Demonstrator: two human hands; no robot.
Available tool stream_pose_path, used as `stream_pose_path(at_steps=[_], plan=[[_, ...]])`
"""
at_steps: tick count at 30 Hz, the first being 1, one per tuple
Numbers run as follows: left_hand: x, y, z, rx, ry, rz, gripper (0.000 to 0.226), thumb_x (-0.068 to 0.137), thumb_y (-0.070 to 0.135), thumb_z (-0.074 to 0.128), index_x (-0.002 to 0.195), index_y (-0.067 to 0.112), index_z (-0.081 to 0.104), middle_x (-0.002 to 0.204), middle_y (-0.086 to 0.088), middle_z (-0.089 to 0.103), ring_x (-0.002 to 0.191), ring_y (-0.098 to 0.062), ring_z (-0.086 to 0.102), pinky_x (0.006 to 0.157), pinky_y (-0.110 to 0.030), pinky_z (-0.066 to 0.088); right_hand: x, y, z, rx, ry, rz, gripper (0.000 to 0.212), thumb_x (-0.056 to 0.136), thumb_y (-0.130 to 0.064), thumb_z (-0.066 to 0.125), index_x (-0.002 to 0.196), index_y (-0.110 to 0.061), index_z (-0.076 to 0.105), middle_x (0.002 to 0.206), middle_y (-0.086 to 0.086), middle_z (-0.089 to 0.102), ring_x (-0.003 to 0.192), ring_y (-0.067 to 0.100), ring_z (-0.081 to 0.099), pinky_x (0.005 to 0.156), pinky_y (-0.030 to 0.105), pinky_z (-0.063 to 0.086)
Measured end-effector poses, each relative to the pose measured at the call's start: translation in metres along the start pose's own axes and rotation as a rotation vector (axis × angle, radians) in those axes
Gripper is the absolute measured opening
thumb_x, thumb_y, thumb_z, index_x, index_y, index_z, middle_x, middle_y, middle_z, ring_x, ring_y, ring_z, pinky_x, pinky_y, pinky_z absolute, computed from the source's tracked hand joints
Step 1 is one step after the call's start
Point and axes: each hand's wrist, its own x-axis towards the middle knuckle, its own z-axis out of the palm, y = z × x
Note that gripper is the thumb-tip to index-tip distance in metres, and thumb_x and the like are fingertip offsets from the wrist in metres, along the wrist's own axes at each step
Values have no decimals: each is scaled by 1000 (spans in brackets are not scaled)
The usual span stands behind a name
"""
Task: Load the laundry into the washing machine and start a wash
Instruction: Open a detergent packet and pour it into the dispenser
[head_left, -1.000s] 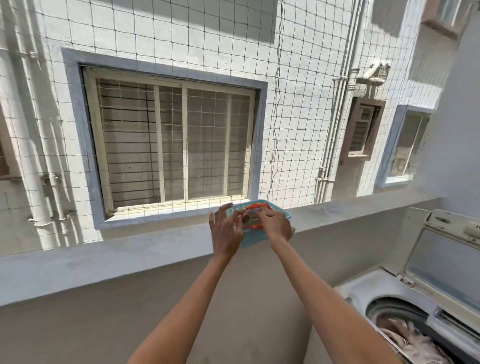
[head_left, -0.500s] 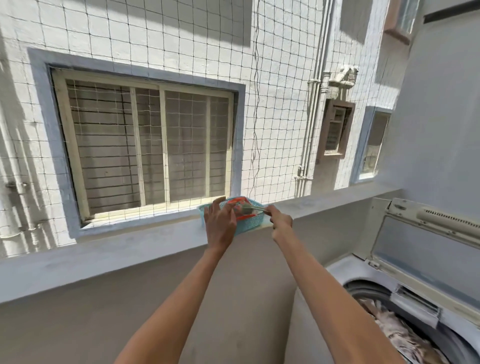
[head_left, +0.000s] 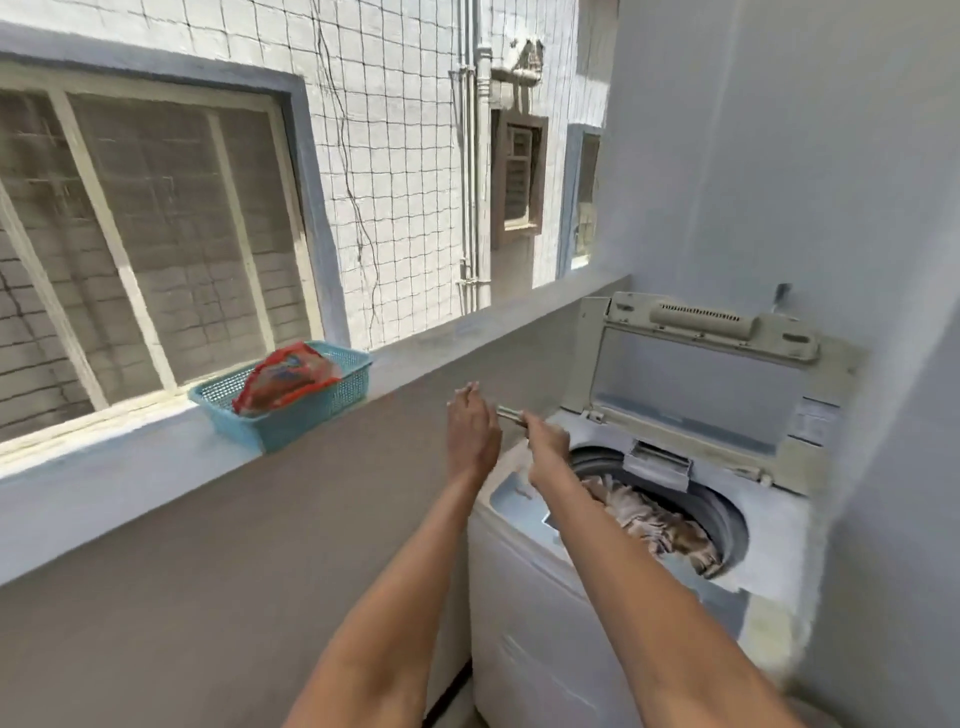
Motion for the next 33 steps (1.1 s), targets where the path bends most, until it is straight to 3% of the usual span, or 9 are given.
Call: stream_pose_path(at_steps=[3, 7, 9, 11, 14, 17, 20, 26, 33], plan=[[3, 2, 56, -69, -98, -96, 43, 101, 18, 35, 138, -3, 38, 142, -22, 41, 130, -34, 37, 110, -39, 26, 35, 19, -33, 41, 62, 60, 26, 84, -20, 67, 64, -7, 57, 69, 8, 55, 62, 20, 48, 61, 31, 39], [9, 9, 137, -140, -212, -191, 40, 100, 19, 35, 130, -5, 44, 134, -25, 45, 124, -37, 42, 106, -42, 31, 88, 40, -78, 55, 163, 123, 19, 81, -22, 70, 83, -3, 68, 86, 12, 66, 79, 23, 60, 80, 41, 53], [9, 15, 178, -142, -281, -186, 39, 100, 22, 32, 128, -3, 45, 132, -23, 46, 122, -35, 43, 105, -45, 34, 117, 51, -103, 52, 192, 137, 17, 83, -23, 69, 74, -10, 65, 73, 8, 63, 64, 19, 58, 61, 29, 53], [6, 20, 215, -126, -345, -181, 41, 101, 26, 30, 132, 1, 42, 137, -19, 44, 126, -31, 42, 107, -43, 34, 140, 59, -126, -2, 225, 163, 18, 84, -28, 68, 73, -15, 62, 61, -1, 55, 52, 11, 48, 44, 22, 40], [6, 26, 258, -118, -408, -162, 45, 102, 28, 31, 138, 2, 38, 143, -18, 40, 131, -30, 39, 111, -42, 31, 174, 74, -160, -15, 272, 201, 19, 85, -29, 67, 78, -12, 64, 65, 0, 57, 52, 9, 46, 47, 20, 40], [7, 24, 292, -70, -485, -106, 41, 101, 24, 36, 134, 1, 42, 137, -20, 44, 127, -34, 41, 107, -41, 32, 204, 91, -188, -21, 298, 254, 21, 86, -28, 67, 92, -8, 68, 75, 4, 58, 57, 13, 47, 56, 27, 41], [12, 16, 322, 13, -583, -40, 40, 100, 21, 37, 132, 0, 44, 136, -21, 45, 127, -33, 42, 106, -39, 30, 233, 102, -212, -25, 347, 263, 22, 86, -29, 66, 80, -8, 67, 73, 5, 59, 60, 16, 47, 63, 33, 38], [33, -1, 369, 124, -667, 115, 43, 99, 22, 36, 137, 4, 41, 137, -13, 47, 127, -27, 41, 108, -33, 27, 285, 110, -239, -118, 441, 165, 32, 87, -28, 68, 58, -15, 62, 52, -1, 52, 48, 12, 41, 50, 27, 32], [61, -14, 407, 154, -763, 242, 50, 96, 21, 39, 143, 4, 34, 146, -13, 38, 135, -27, 35, 114, -35, 24, 321, 119, -242, -340, 510, 129, 42, 88, -34, 65, 70, 4, 67, 60, 9, 58, 58, 20, 51, 55, 30, 33]])
